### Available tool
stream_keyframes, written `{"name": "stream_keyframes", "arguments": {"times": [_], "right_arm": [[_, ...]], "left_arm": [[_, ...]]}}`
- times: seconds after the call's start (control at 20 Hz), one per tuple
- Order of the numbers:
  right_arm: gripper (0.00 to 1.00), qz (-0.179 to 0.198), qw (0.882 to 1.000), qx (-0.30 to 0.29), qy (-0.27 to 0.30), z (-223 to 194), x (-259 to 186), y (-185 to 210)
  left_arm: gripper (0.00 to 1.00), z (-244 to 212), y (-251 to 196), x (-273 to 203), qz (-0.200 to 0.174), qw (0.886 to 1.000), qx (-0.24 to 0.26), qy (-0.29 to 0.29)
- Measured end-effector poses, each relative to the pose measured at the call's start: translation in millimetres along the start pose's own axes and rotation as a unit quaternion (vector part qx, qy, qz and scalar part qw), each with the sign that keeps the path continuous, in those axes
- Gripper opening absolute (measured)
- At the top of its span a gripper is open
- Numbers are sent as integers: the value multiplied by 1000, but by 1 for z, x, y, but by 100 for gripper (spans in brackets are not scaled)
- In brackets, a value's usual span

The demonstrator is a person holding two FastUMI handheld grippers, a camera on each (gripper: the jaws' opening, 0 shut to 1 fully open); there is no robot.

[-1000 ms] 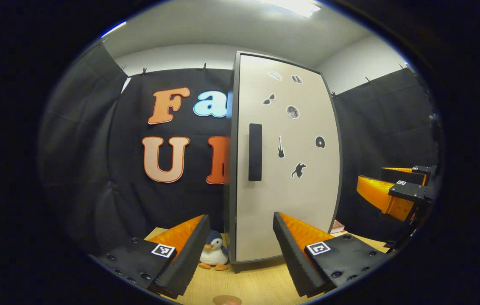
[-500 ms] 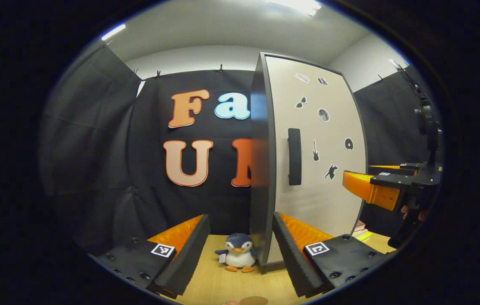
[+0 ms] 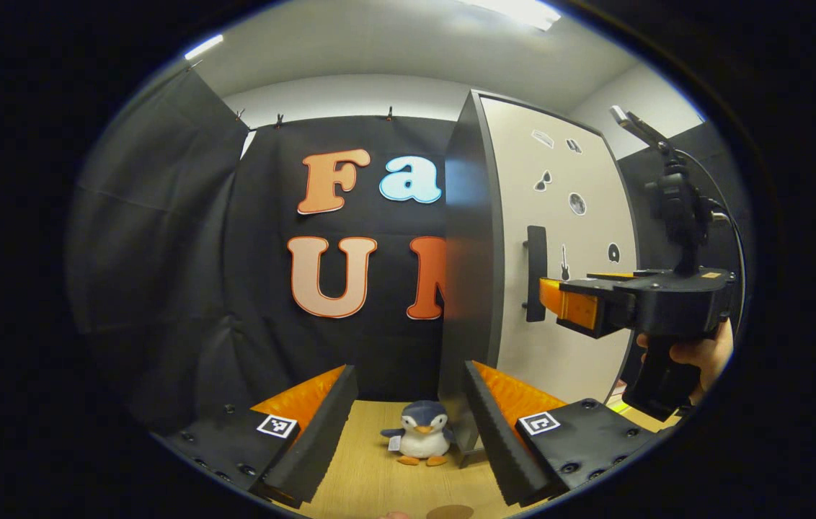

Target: Open the cabinet door with the right hand, grasp the bottle in the cabinet with the left hand and place it on the coaster, then close the cabinet door with the right hand.

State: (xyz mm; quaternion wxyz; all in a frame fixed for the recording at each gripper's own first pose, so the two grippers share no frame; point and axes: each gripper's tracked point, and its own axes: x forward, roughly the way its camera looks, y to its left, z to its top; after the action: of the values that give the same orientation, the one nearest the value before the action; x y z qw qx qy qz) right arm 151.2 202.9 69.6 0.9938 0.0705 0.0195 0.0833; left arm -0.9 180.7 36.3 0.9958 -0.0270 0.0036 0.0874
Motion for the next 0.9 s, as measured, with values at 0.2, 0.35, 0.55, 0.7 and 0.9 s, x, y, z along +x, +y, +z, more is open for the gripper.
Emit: {"name": "stream_keyframes", "arguments": {"times": [0.2,0.35,0.55,0.7,0.9], "right_arm": [[96,-13,1000,6,13,-3,27,7],[91,-24,999,14,23,-9,43,5],[75,-22,999,36,33,-14,53,7],[59,-5,998,51,31,-13,55,13],[36,-6,998,51,29,-12,55,15]], "left_arm": [[96,-11,8,4,-7,1000,-1,11],[96,-20,12,7,-11,1000,-11,20],[96,-28,24,7,-5,1000,-12,27],[96,-31,30,5,-2,999,-15,31],[96,-35,33,1,1,999,-13,35]]}}
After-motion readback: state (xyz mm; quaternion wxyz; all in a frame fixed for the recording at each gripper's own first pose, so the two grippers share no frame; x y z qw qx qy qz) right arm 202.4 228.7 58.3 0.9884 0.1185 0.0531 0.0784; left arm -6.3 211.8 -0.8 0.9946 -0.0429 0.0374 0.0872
